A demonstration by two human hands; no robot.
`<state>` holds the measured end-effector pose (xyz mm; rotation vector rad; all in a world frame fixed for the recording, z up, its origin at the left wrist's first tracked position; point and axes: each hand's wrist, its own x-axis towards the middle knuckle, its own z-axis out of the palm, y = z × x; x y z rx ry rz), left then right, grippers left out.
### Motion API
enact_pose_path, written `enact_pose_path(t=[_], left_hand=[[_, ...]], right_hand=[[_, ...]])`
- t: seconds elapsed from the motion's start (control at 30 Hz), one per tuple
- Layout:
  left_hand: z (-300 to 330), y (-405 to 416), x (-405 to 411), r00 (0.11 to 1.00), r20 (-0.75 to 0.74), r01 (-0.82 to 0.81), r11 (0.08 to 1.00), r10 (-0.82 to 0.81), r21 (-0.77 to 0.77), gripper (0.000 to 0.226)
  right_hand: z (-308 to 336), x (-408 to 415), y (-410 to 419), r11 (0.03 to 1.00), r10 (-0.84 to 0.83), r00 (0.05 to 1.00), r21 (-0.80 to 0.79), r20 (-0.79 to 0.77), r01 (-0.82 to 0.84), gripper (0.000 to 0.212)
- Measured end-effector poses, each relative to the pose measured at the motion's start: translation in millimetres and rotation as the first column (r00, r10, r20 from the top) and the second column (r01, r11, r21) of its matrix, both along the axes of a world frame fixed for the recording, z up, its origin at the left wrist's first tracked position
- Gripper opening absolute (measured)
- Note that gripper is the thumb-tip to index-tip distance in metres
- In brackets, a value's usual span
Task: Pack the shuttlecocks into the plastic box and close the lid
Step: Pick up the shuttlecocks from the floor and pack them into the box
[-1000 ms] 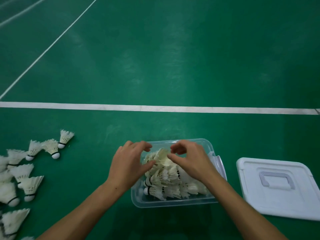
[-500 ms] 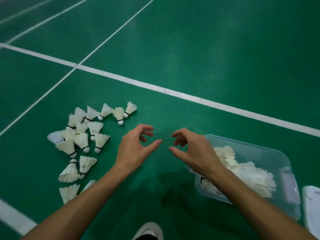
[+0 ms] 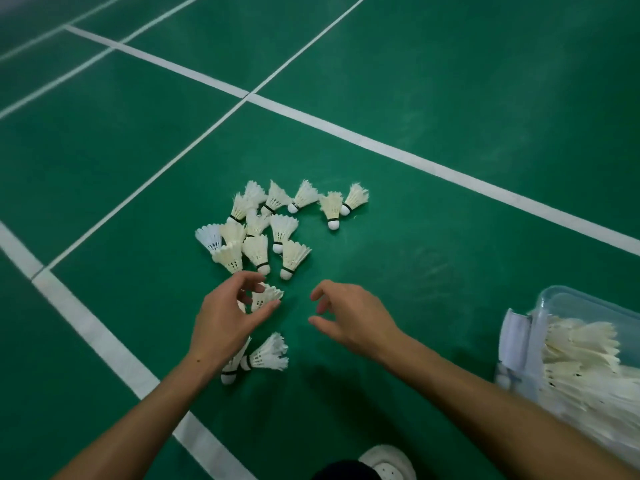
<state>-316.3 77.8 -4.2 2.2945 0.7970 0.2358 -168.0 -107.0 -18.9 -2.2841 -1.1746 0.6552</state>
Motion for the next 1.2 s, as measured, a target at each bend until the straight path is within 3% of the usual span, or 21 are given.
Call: enact_pose_path(t=[0.17,0.3,0.43,0.57,0.67,0.9,1.03,1.2], left_hand=[[-6.1,19.5,-38.4,0.996,-0.073,0.060,0.996,-0.056,0.062,0.048],[-21.1,25.4,-69.5,0.970,-0.180,0.199,0.962,-0.165,0.189,0.056],[-33.1,26.9,-77.3,0.957,-0.274,0.180,0.934,-0.094,0.309,0.073],[-47.3,29.1,-70.7,0.949,-0.314,0.078,0.966,0.003,0.245,0.088],[-55.1,38.2,-60.8,0.948,-0.316,0.016,0.989,0.031,0.144,0.085],[-60.4,59.6,-37.1,0.925,-0.363,0.078,0.992,-0.109,-0.098,0.072],[-51.7,68.3,-26.6,0.915,-0.381,0.093,0.989,-0.131,-0.118,0.063],[-24.8,58.8,-33.7,0.958,-0.283,0.033,0.996,-0.054,-0.077,0.064]], right_hand=[[-13.8,-41.1,31.3,0.995,0.092,0.993,-0.032,-0.074,-0.095,0.048],[-28.8,-74.3,44.2,0.986,0.145,0.989,-0.078,-0.022,-0.146,0.061],[-38.2,-86.4,52.1,0.985,0.150,0.988,-0.093,0.026,-0.147,0.050],[-37.9,-83.0,47.5,0.990,0.128,0.992,-0.065,0.017,-0.127,0.046],[-36.0,-77.7,40.5,0.992,0.109,0.994,-0.060,0.005,-0.109,0.045],[-32.8,-69.3,23.1,0.996,0.069,0.998,-0.049,-0.011,-0.070,0.043],[-29.6,-64.3,12.6,0.999,0.036,0.999,-0.030,-0.034,-0.037,0.040],[-21.6,-53.3,-8.8,0.999,-0.029,0.998,0.013,-0.059,0.030,0.038]])
